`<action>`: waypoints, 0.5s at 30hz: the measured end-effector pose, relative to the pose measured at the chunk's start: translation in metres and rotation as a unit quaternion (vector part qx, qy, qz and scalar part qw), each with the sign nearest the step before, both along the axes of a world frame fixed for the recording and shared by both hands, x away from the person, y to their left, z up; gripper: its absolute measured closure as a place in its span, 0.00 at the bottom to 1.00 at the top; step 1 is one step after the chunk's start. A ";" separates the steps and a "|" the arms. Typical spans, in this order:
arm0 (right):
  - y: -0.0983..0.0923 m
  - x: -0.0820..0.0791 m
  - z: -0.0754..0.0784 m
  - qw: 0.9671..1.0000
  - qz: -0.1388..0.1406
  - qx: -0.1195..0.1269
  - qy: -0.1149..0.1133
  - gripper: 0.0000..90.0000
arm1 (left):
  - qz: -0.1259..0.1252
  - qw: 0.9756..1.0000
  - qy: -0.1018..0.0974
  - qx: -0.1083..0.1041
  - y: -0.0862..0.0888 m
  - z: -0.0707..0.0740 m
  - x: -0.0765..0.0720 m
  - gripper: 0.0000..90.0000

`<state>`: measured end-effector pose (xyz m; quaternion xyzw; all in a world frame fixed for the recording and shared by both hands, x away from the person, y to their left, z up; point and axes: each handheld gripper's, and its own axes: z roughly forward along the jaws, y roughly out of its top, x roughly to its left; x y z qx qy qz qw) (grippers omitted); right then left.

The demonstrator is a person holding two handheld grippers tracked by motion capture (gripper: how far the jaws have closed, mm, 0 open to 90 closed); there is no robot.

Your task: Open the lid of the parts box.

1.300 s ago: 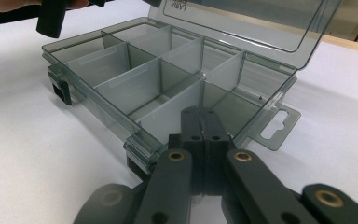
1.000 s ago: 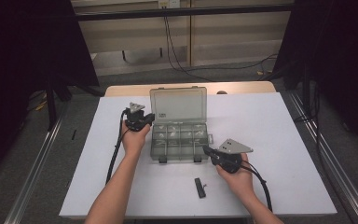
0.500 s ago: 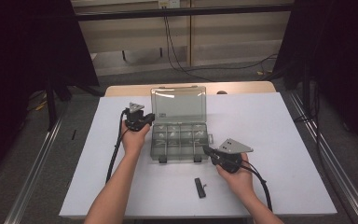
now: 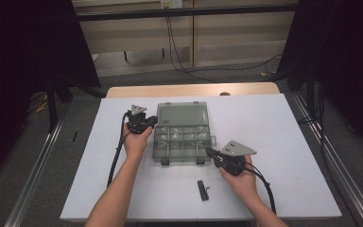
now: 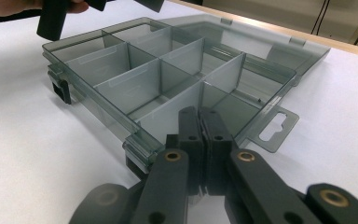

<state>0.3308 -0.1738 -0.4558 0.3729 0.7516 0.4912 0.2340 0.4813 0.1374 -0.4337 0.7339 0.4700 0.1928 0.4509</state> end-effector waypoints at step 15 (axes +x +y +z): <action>-0.005 0.000 0.005 1.000 0.005 0.011 0.011 0.86 | -0.032 0.999 -0.014 -0.023 0.015 0.008 -0.020 0.79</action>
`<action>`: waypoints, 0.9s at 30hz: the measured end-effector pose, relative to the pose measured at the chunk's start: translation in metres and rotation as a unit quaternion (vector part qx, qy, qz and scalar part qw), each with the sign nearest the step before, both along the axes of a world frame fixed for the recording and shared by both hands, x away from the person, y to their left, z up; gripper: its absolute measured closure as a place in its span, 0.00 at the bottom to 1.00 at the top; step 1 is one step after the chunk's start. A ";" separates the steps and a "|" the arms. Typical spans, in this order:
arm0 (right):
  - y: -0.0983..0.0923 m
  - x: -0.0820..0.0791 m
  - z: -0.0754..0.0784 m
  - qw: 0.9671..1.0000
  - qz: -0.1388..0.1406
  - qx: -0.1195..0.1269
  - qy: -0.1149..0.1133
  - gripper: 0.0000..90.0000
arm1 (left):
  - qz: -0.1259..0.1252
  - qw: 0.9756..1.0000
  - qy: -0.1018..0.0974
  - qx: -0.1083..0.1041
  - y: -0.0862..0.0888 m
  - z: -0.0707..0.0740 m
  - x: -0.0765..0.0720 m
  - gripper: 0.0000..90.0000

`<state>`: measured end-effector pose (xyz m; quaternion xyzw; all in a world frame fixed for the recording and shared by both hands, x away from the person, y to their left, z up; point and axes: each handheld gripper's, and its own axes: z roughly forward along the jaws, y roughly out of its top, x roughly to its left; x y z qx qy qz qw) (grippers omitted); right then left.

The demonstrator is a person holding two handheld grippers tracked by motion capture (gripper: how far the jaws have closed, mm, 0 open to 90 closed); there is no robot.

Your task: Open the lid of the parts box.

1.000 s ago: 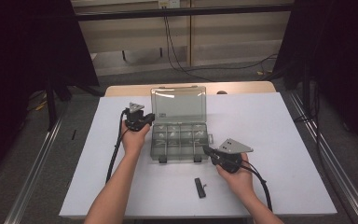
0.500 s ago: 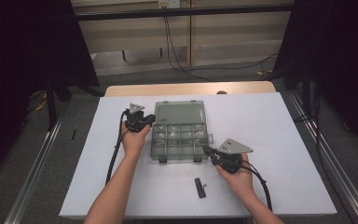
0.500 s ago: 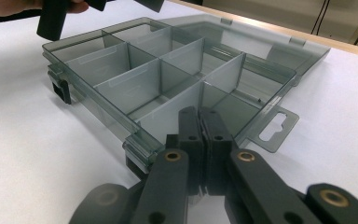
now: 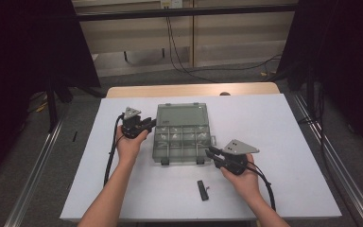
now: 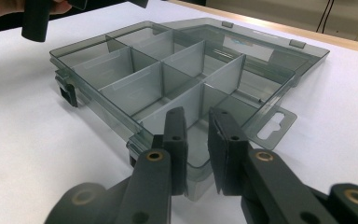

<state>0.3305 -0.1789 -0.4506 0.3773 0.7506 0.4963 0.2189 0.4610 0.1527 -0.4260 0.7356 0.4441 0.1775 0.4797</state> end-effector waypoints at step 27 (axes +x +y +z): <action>-0.004 -0.018 0.016 0.999 0.008 0.032 0.017 0.65 | -0.044 0.998 -0.041 -0.033 0.027 0.014 -0.053 0.47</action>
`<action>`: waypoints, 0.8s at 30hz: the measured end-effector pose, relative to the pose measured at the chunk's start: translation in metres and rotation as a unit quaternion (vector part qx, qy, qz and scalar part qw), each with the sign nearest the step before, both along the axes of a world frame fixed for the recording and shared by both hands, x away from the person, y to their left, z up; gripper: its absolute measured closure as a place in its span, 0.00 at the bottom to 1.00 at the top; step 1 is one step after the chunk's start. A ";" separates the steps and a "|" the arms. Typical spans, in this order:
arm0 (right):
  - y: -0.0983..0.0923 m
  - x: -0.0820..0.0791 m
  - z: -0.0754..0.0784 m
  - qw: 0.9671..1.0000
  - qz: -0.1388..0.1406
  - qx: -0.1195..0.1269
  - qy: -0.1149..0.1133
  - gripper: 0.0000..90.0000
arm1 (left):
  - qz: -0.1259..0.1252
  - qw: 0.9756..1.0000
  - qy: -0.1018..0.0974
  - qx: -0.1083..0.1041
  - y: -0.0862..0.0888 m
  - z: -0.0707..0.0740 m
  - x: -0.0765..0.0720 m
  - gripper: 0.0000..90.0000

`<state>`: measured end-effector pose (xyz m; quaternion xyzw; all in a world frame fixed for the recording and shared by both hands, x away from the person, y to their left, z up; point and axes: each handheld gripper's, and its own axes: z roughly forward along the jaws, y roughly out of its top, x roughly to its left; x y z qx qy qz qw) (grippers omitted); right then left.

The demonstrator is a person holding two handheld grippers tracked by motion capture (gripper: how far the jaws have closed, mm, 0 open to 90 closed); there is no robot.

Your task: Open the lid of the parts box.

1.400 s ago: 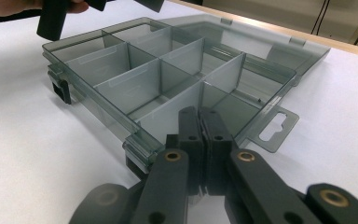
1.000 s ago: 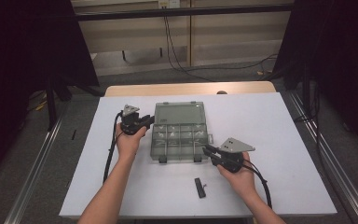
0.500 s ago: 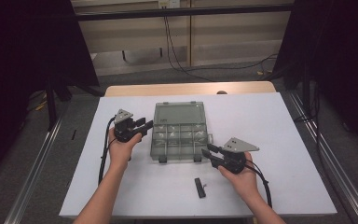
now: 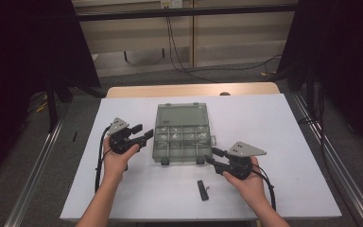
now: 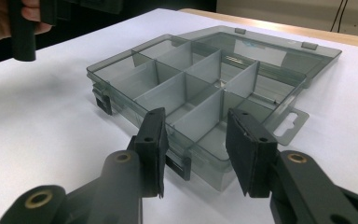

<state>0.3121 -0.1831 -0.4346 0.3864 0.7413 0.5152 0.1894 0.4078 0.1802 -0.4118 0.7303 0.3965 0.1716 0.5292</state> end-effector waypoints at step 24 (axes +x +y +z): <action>-0.005 -0.011 0.002 1.000 0.003 -0.001 0.015 0.44 | -0.007 1.000 -0.017 -0.010 0.028 -0.006 -0.037 0.23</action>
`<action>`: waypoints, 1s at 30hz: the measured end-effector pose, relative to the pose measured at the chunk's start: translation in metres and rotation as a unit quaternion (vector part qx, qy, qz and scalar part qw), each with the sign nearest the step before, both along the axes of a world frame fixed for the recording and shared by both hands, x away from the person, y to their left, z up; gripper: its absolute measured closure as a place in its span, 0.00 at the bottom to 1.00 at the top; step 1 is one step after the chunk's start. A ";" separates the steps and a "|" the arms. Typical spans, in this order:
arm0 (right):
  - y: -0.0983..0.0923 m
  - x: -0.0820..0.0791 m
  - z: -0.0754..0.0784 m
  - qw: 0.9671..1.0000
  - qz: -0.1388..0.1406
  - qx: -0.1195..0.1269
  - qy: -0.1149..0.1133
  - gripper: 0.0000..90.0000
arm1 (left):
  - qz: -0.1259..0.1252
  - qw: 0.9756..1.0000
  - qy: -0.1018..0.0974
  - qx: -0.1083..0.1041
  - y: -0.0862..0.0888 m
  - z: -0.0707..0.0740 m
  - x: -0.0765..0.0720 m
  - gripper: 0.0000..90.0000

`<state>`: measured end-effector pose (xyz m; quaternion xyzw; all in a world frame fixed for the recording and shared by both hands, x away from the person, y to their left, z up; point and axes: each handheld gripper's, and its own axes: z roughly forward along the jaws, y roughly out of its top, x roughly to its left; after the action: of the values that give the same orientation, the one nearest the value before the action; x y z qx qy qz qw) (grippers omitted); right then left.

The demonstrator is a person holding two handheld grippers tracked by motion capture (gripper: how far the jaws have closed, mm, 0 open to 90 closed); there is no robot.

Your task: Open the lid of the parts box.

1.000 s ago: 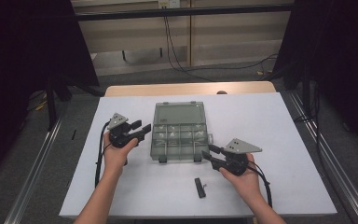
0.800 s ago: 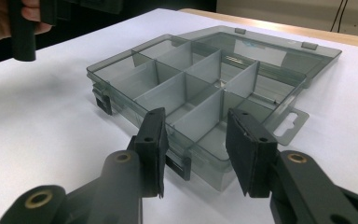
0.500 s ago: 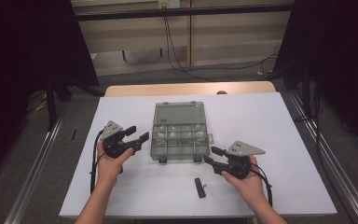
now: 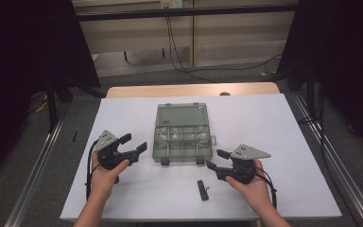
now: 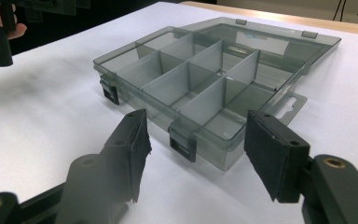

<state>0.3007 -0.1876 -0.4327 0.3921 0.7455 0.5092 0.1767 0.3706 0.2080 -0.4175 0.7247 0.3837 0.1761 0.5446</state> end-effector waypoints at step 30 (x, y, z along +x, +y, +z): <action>-0.003 -0.006 0.000 1.000 -0.002 -0.007 0.005 0.23 | 0.003 1.000 -0.014 -0.023 0.035 -0.010 -0.037 0.07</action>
<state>0.2949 -0.1902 -0.4327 0.3949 0.7494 0.5013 0.1763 0.3333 0.2425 -0.4274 0.7083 0.3820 0.1795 0.5659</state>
